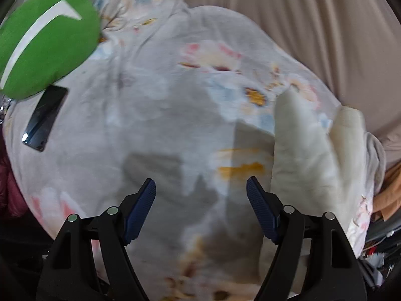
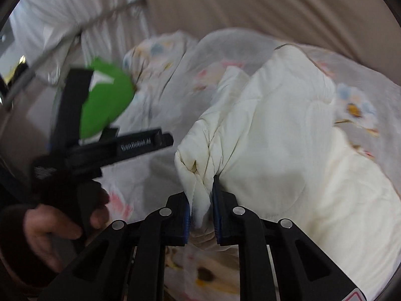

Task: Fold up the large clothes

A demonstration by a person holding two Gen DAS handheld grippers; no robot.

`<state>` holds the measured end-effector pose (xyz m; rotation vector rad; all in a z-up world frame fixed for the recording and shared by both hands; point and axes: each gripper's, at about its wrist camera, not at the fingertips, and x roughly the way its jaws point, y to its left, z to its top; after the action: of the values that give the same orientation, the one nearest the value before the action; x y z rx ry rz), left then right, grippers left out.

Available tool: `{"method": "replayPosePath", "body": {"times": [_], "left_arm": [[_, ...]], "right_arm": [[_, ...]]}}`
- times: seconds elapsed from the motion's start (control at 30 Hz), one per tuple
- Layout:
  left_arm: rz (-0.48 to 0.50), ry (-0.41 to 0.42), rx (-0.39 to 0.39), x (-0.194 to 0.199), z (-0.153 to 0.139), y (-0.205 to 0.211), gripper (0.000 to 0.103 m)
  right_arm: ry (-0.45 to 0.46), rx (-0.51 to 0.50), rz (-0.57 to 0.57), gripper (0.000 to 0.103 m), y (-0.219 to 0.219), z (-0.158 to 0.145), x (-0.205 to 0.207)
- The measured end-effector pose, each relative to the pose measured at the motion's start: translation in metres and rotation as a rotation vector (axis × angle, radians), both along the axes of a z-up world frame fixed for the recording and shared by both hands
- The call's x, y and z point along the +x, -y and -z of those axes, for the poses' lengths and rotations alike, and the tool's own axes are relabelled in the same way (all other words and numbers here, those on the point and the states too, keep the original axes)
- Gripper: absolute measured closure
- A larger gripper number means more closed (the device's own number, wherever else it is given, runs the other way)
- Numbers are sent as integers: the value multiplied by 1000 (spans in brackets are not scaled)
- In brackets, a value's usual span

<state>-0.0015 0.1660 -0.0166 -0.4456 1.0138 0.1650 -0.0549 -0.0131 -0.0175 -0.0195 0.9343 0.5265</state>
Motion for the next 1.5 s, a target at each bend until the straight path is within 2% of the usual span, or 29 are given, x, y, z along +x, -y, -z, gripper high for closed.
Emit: {"method": "replayPosePath", "body": {"times": [0.07,0.13,0.23,0.3,0.4,0.5,0.57,0.6,0.7,0.77,0.9,1.03,1.1,1.17,1.27,1.37,1.5], "left_arm": [[-33,-38,8,-1,14,-21,31],[-59,-72,2,-2,28,-37,31],[-63,-86,-18,0,35,-47,32],[-25,-59,-49,5,31,-41,32],[85,11,-95,14,8,-4,32],[257,96,-130,18,-22,62,32],[390,136,-158,17,-37,119,32],[441,145,-170,15,-40,140,32],[601,149,-178,7,-42,219,32],[685,131,-132,-2,-32,267,32],[764,42,-84,-19,1,317,32],[777,71,73,-35,14,335,26],[761,69,100,-36,18,338,24],[742,61,99,-33,21,335,24],[718,54,91,-26,19,336,24],[708,51,94,-24,18,337,24],[701,56,104,-26,15,337,24]], "right_arm": [[-46,-36,-29,89,-31,23,6],[-88,-27,-28,90,-44,35,14],[-110,57,12,90,-30,24,21],[-76,153,65,90,7,3,12],[29,298,224,90,96,-47,-17],[106,331,481,90,208,-68,-62],[81,300,626,90,266,-52,-89],[40,305,701,90,295,-33,-102],[-82,272,839,90,345,30,-127],[-136,275,876,90,359,68,-139],[-191,242,864,90,356,112,-141],[-223,310,843,87,370,124,-144],[-231,339,843,82,378,108,-142],[-201,348,839,78,383,84,-146],[-100,315,840,76,387,43,-144],[-10,325,811,75,392,12,-128],[3,180,735,75,389,3,-74]]}}
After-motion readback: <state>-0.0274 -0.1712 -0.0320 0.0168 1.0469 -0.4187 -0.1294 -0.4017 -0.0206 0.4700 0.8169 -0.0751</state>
